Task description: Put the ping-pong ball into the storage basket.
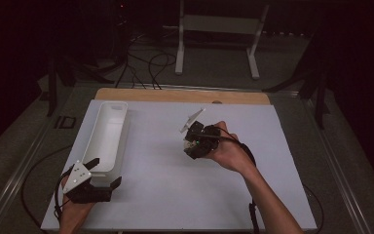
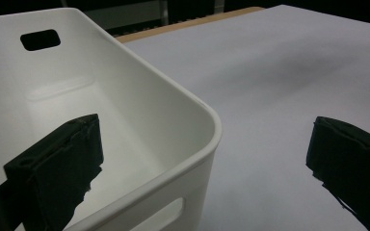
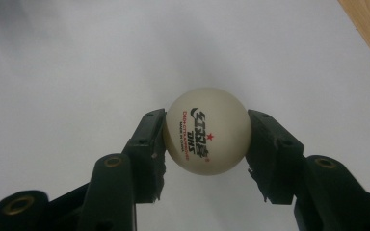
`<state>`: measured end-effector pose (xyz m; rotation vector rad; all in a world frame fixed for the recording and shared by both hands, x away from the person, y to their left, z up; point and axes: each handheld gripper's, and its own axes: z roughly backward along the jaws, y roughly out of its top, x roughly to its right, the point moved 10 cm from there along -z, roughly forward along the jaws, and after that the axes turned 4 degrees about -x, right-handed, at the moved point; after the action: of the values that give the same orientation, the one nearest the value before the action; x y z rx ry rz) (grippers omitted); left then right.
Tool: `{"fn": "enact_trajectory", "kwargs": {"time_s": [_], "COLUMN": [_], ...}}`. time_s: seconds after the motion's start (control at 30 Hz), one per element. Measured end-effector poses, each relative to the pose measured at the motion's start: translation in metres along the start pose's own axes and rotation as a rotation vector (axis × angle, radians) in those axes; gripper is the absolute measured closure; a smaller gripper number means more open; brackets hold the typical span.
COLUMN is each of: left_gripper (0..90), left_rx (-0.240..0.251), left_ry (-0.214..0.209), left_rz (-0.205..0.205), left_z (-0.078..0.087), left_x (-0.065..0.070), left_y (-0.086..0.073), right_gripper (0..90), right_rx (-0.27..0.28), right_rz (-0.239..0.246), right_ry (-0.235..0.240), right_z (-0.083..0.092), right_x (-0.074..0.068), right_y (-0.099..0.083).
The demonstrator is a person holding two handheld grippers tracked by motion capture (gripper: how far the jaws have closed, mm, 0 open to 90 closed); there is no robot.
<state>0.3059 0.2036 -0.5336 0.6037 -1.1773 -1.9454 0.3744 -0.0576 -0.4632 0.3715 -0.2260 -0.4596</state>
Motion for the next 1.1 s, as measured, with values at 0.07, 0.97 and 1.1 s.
{"fn": "enact_trajectory", "kwargs": {"time_s": [0.07,0.97,1.1], "left_gripper": [0.1,0.1,0.1], "left_rx": [0.0,0.0,0.0], "left_ry": [0.0,-0.001,-0.001], "left_rz": [0.0,-0.001,0.0], "left_z": [0.0,0.0,0.0], "left_x": [0.0,0.0,0.0], "left_y": [0.0,0.0,0.0], "right_gripper": [50.4,50.4,50.4], "right_rx": [0.002,0.023,0.023], "right_rz": [-0.001,0.017,0.018], "right_ry": [0.001,-0.001,0.0], "right_z": [0.0,0.003,0.003], "right_x": [0.0,-0.005,-0.005], "right_y": [0.001,0.018,0.02]}}
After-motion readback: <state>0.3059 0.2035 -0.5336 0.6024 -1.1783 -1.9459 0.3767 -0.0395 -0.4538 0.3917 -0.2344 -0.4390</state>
